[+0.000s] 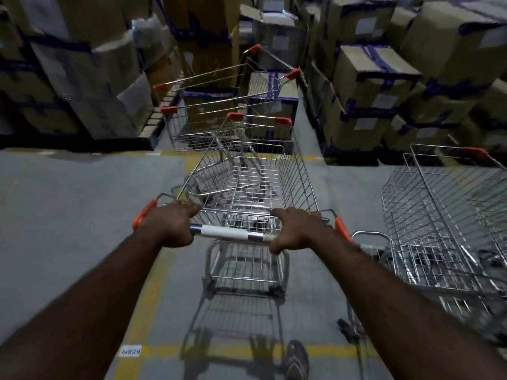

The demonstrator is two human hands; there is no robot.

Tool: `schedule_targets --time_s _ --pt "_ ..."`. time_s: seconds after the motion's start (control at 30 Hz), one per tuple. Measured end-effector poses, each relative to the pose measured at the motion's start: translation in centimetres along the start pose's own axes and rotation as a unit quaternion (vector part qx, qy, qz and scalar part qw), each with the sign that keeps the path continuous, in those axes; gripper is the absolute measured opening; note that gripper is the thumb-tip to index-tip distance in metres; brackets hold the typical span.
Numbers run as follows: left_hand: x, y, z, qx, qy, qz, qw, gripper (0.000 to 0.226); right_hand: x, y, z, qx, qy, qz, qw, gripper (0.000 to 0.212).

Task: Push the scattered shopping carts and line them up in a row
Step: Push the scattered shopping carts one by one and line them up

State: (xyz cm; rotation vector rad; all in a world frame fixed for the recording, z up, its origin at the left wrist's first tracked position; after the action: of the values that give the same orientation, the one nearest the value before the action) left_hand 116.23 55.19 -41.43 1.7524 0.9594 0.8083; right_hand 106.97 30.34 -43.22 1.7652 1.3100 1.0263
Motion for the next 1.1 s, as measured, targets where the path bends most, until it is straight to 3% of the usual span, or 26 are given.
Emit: schedule_targets --time_s 0.23,0.37,0.8,1.03,1.1 --pt "-3.4 0.1 6.8 0.016 -0.043 -0.011 0.999 0.088 -4.8 1.5 2.8 -0.023 -0.031 -0.021 0.999 0.115" --pt "-7.8 2.1 11.5 -0.017 -0.058 -0.023 0.998 0.084 -10.5 4.2 4.3 -0.057 -0.052 -0.011 0.997 0.109" --pt "-18.4 9.8 30.1 -0.018 -0.051 -0.005 0.999 0.079 -26.7 12.9 16.7 -0.060 -0.108 -0.051 0.991 0.104" --pt "-22.4 13.6 37.5 -0.114 -0.003 -0.002 0.994 0.045 -33.2 17.9 22.8 -0.120 -0.193 -0.070 0.971 0.071" --pt "-23.0 14.2 39.3 -0.121 0.017 -0.011 0.992 0.051 -34.2 19.3 24.2 -0.122 -0.188 -0.073 0.972 0.067"
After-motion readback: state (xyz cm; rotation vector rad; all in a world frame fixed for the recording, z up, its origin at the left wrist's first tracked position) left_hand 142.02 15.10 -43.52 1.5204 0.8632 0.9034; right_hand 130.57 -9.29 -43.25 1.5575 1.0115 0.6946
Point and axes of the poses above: each hand's wrist, its own z-axis towards the middle knuckle, its own y-axis out of the back of the hand, x = y × z, the point moved 9 cm from there along z, towards the middle knuckle, and after that the axes turned 1 degree about -x, right-handed, at the moved point
